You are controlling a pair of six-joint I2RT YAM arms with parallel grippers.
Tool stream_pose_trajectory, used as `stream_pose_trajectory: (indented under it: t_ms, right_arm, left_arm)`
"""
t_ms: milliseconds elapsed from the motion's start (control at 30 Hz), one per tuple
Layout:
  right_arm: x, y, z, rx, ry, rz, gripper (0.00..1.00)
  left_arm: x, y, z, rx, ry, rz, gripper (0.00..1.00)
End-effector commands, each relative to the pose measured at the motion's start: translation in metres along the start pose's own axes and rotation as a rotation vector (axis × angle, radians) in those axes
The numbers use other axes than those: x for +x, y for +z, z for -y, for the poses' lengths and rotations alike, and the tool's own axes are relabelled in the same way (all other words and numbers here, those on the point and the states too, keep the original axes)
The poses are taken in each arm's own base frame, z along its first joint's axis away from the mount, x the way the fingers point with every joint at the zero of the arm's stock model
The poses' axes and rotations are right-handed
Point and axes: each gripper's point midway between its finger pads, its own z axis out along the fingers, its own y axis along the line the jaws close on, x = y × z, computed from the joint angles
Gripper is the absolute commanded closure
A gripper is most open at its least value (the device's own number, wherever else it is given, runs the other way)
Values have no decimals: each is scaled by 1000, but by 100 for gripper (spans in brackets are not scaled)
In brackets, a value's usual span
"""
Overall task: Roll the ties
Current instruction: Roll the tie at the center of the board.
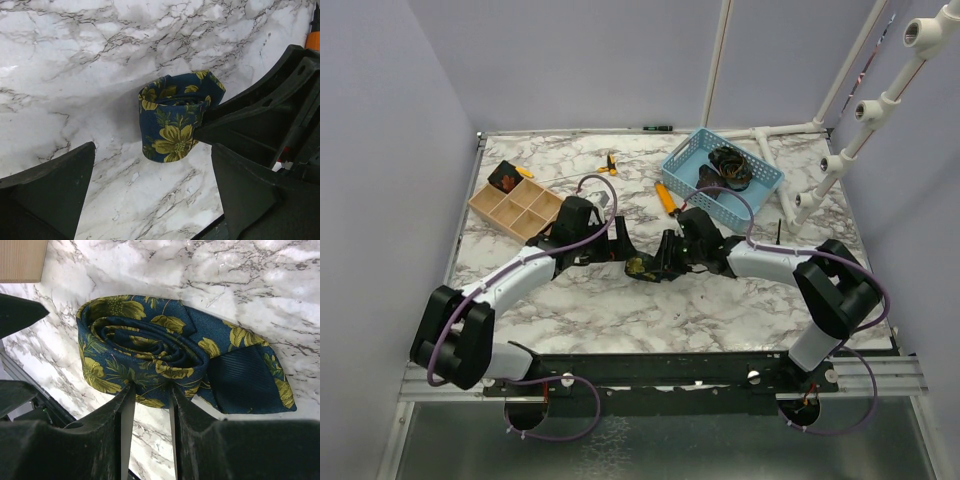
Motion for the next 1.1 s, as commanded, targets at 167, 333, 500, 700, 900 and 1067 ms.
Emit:
stream_pose_trajectory:
  t_ms: [167,333,500,700,900,1067]
  right_arm:
    - [2,3,23,33,-5,-5,66]
    - [0,4,24,31,-5,-6,66]
    - [2,7,28,33,2,-12,66]
    - [3,8,30,31,2,-20,66]
    - [4,9,33,32,8,-23,67]
    - [4,10,36,34,11,-21,67]
  left_arm:
    - [3,29,12,144,4,-103,1]
    - [8,42,14,196,-2,-126,1]
    - [11,57,14,222,-30,-148,1]
    - [19,67,15,256,-66,-190,1]
    - [26,74,17,299,-105,-198,7]
    - [35,76,19,331,-132,-225,18]
